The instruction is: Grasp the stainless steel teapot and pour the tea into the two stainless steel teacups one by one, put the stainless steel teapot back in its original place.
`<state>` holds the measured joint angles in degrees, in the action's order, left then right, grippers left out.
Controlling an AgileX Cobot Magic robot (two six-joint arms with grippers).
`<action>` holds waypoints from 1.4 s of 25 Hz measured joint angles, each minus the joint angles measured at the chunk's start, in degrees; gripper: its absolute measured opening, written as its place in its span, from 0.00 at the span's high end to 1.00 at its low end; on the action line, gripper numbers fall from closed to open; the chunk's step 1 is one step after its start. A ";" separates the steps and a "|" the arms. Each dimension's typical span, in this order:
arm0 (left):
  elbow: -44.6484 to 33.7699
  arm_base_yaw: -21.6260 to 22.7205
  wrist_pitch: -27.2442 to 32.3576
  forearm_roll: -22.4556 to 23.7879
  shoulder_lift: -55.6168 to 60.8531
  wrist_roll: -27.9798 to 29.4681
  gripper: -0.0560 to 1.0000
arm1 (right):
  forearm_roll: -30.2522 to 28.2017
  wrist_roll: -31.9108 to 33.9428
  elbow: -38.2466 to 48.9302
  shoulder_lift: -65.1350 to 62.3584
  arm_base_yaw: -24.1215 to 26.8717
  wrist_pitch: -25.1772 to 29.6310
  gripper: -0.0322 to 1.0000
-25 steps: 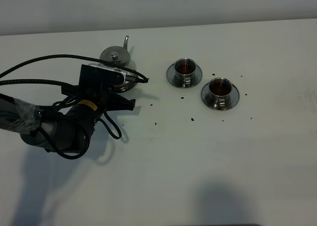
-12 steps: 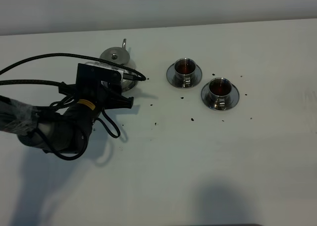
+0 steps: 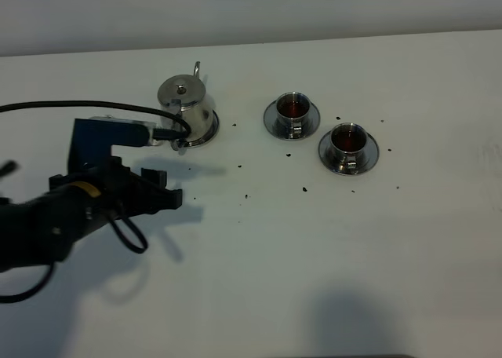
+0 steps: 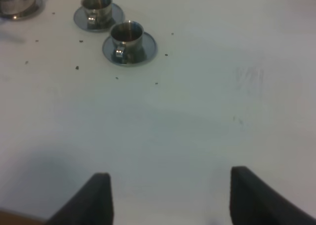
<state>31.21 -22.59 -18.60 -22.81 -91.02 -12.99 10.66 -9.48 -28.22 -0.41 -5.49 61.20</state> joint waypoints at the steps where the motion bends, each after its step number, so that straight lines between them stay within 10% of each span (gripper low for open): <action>1: 0.06 0.87 4.89 -0.19 3.57 -0.01 0.45 | 0.00 0.00 0.00 0.00 0.00 0.00 0.48; 6: 3.57 7.55 35.14 1.80 17.04 0.60 0.50 | 0.00 0.00 0.00 0.00 0.00 0.00 0.48; 11: 10.81 11.62 63.81 13.52 24.61 7.71 0.52 | 0.00 0.00 0.00 0.00 0.00 0.00 0.48; 16: 12.43 11.94 78.71 21.21 31.53 12.17 0.52 | 0.00 0.00 0.00 0.00 0.00 0.00 0.48; 35: -1.99 12.45 79.03 22.81 59.93 15.08 0.52 | 0.00 0.00 0.00 0.00 0.00 0.00 0.48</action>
<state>29.22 -10.14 60.43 0.00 -31.09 2.09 10.66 -9.48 -28.22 -0.41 -5.49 61.20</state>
